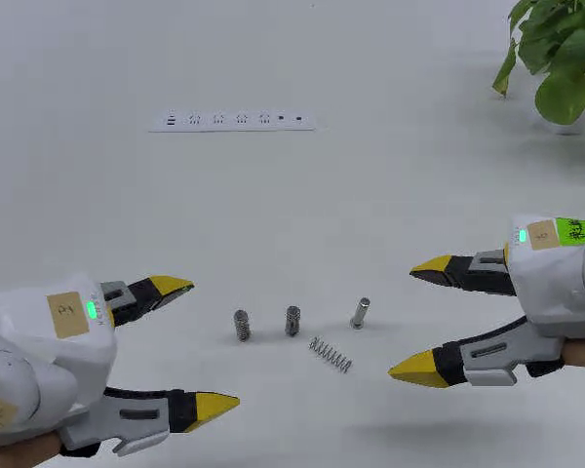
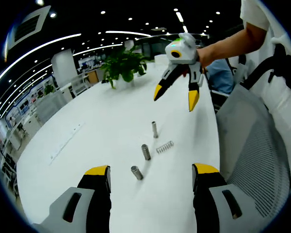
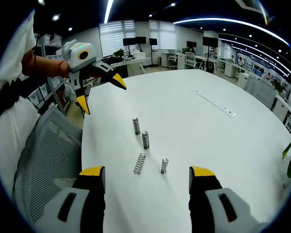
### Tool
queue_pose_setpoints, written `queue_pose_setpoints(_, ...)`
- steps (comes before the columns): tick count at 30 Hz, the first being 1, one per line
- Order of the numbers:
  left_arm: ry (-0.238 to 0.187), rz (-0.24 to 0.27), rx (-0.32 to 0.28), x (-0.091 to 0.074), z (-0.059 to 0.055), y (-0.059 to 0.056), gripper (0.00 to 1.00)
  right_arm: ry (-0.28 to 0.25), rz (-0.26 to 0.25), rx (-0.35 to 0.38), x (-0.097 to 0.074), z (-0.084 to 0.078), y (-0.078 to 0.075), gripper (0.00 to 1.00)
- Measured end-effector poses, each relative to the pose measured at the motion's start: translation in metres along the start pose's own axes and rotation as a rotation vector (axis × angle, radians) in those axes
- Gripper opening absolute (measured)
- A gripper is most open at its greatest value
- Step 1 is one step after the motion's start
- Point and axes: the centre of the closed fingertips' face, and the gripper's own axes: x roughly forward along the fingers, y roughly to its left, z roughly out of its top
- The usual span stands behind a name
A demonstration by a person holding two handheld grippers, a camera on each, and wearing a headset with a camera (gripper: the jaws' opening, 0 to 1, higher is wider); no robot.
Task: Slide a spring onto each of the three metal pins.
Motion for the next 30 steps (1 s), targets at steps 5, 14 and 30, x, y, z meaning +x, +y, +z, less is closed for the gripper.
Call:
queue_pose_setpoints(5,0.028,-0.040,0.081,0.014,0.006,-0.006,0.66,-0.018,-0.016,0.024,-0.006,-0.008,0.000,0.73)
queue_pose_setpoints(14,0.075,-0.121,0.224,0.049,0.015,-0.025,0.57,-0.040,-0.033,0.052,-0.014,-0.016,0.004,0.73)
queue_pose_setpoints(30,0.219,-0.191,0.384,0.115,0.001,-0.045,0.41,-0.034,-0.062,0.085,-0.020,-0.033,0.008,0.72)
